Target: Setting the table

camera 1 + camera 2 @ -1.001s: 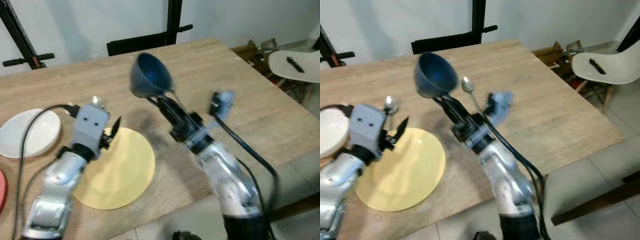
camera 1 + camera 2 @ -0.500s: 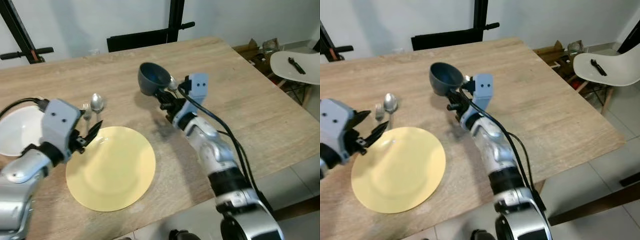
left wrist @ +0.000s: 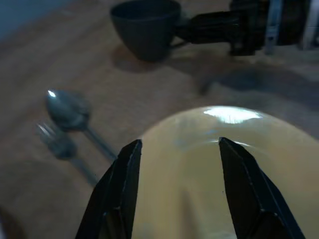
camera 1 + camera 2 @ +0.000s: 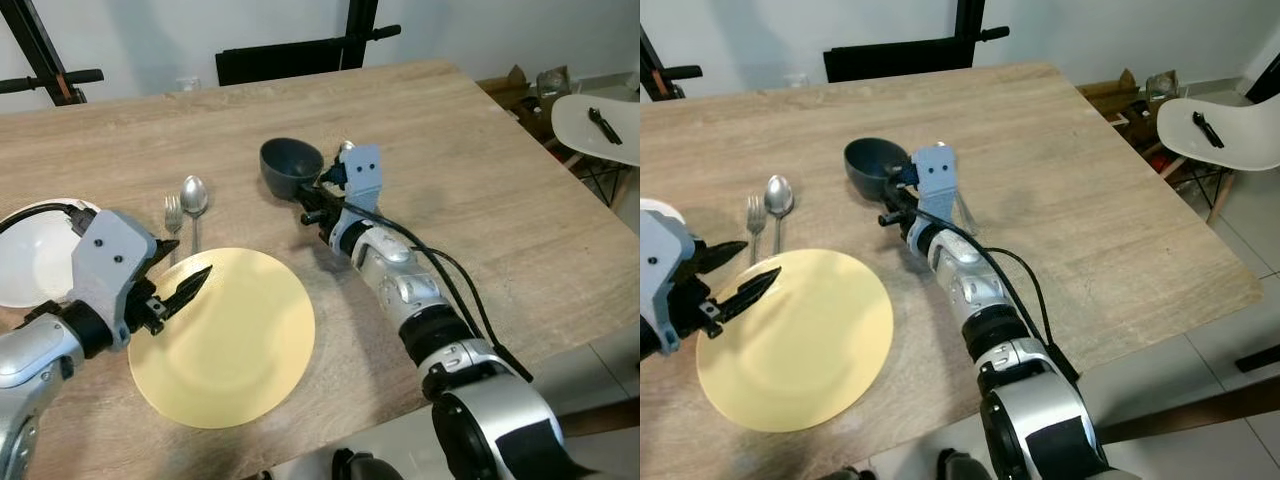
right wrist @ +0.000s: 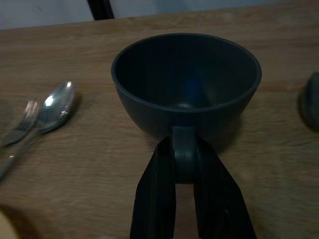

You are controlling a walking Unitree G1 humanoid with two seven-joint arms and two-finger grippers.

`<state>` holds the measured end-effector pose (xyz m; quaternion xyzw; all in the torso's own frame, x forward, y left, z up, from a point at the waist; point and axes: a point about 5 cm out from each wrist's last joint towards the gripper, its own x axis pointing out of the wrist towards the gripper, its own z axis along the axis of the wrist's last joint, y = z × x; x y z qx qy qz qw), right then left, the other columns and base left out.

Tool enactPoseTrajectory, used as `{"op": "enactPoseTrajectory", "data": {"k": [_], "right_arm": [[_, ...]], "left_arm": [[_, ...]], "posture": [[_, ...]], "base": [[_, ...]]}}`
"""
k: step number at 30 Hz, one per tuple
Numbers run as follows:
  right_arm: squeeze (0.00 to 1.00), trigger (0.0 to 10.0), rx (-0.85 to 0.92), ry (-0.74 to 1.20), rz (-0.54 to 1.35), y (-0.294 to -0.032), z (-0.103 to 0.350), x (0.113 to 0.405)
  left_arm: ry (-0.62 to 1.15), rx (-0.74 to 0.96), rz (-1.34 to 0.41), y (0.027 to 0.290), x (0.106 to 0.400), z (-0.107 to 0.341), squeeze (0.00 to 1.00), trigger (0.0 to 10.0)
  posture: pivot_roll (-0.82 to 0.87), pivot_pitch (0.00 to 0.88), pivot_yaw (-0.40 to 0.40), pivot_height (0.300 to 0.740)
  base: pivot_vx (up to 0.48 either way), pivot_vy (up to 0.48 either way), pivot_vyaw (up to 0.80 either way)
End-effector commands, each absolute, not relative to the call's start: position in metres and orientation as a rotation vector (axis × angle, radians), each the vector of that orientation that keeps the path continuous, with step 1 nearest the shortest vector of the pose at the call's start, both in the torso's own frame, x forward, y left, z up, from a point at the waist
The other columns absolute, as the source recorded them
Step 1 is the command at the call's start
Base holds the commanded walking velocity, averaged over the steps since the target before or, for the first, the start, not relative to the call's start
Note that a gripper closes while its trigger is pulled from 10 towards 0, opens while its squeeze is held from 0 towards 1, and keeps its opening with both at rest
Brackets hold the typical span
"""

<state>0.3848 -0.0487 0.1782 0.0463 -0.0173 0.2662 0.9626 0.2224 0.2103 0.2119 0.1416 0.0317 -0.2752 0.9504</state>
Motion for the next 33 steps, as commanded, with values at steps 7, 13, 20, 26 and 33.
{"op": "enactPoseTrajectory", "data": {"k": [7,13,20,26,33], "right_arm": [[0.00,10.0,-0.002,-0.155,0.509,-0.053,0.183,0.385],[0.00,10.0,-0.039,-0.153,0.575,-0.047,0.180,0.382],[0.00,10.0,-0.042,-0.156,0.596,-0.045,0.178,0.381],[1.00,10.0,-0.067,-0.155,0.570,-0.047,0.179,0.384],[1.00,10.0,-0.064,-0.168,0.558,-0.050,0.183,0.386]], "left_arm": [[0.109,0.219,-0.612,0.205,0.210,0.208,0.00,10.0],[0.126,0.219,-0.620,0.202,0.210,0.205,0.00,10.0],[0.142,0.200,-0.649,0.201,0.208,0.206,0.00,10.0],[0.143,0.206,-0.642,0.202,0.208,0.207,0.00,10.0],[0.143,0.203,-0.639,0.201,0.209,0.206,0.00,10.0]], "posture": [[0.19,0.137,0.012,0.740],[0.18,0.132,0.011,0.740],[0.18,0.125,0.014,0.740],[0.18,0.119,0.014,0.740],[0.17,0.114,0.012,0.740]], "base": [[0.000,0.000,0.00],[0.000,0.000,0.00],[0.000,0.000,0.00],[0.000,0.000,0.00],[0.000,0.000,0.00]]}}
